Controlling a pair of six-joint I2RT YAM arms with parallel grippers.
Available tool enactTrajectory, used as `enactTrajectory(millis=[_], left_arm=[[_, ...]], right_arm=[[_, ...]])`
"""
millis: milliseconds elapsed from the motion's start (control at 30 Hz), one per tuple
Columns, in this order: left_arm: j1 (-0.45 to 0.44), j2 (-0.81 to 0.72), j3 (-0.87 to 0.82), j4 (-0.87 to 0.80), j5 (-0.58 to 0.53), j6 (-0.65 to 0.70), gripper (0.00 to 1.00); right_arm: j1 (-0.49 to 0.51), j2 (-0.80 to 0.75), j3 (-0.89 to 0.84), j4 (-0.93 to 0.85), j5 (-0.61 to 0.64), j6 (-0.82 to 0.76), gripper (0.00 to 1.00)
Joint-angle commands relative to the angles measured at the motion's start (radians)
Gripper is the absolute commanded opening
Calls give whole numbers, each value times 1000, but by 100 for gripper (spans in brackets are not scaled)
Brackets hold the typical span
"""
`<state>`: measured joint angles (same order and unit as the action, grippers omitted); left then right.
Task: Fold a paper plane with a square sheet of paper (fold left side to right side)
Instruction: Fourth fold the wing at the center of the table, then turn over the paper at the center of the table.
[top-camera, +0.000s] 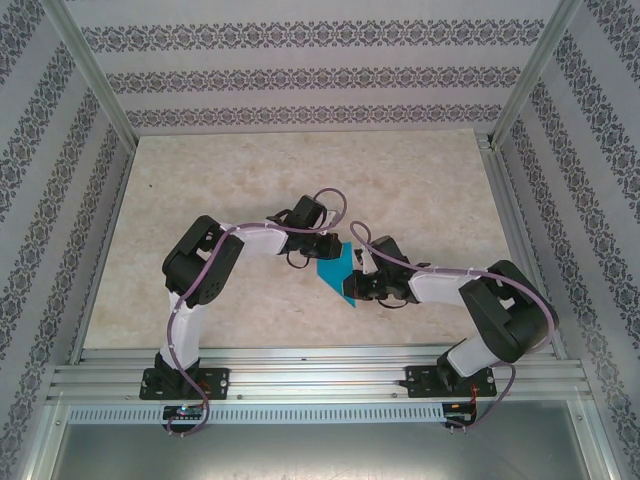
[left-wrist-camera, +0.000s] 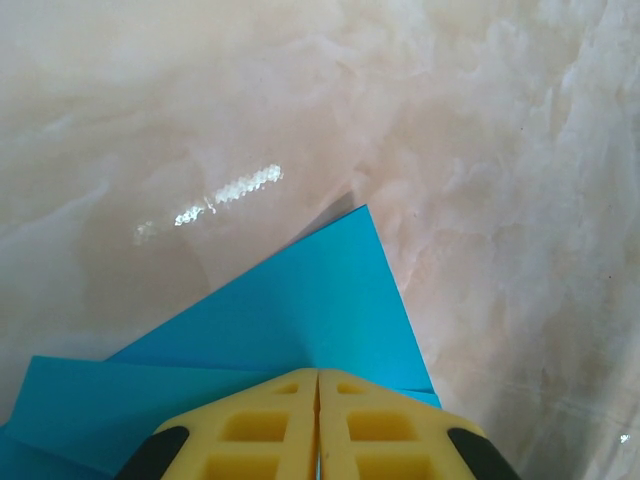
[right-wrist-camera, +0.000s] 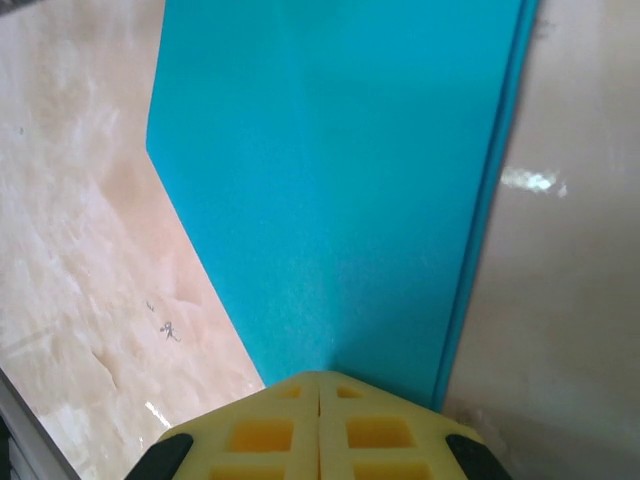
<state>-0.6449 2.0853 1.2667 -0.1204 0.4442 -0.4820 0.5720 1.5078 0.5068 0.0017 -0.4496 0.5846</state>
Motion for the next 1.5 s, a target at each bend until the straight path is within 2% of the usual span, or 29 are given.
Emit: enactTrajectory(millis=[0, 200, 367, 500, 600, 733, 867, 1000, 1100, 1300, 1467], left_arm=[[14, 52, -30, -57, -113, 20, 10], [14, 47, -23, -63, -107, 24, 10], [14, 16, 0, -70, -71, 24, 13], [25, -14, 97, -120, 16, 35, 19], [46, -37, 184, -151, 82, 35, 25], [72, -94, 239, -178, 108, 31, 33], [93, -190, 166, -177, 88, 28, 38], [104, -272, -9, -93, 88, -45, 42], [104, -276, -101, -27, 120, -113, 46], [104, -197, -134, 59, 141, -205, 48], [105, -129, -98, 53, 139, -245, 53]], right_arm=[[37, -4, -86, -298, -42, 23, 7], [53, -133, -157, -350, -50, 79, 7], [41, -315, -136, -461, -17, 96, 10], [-41, -480, -69, -492, 8, 70, 20], [-137, -524, -42, -429, -4, 45, 27], [-208, -483, -36, -256, -70, 48, 39], [-221, -372, -10, -160, -130, 37, 43], [-231, -282, -13, -49, -157, 48, 44], [-235, -227, -9, 5, -164, 50, 43], [-239, -107, 4, 85, -164, 23, 41], [-239, -5, 42, 110, -175, 11, 37]])
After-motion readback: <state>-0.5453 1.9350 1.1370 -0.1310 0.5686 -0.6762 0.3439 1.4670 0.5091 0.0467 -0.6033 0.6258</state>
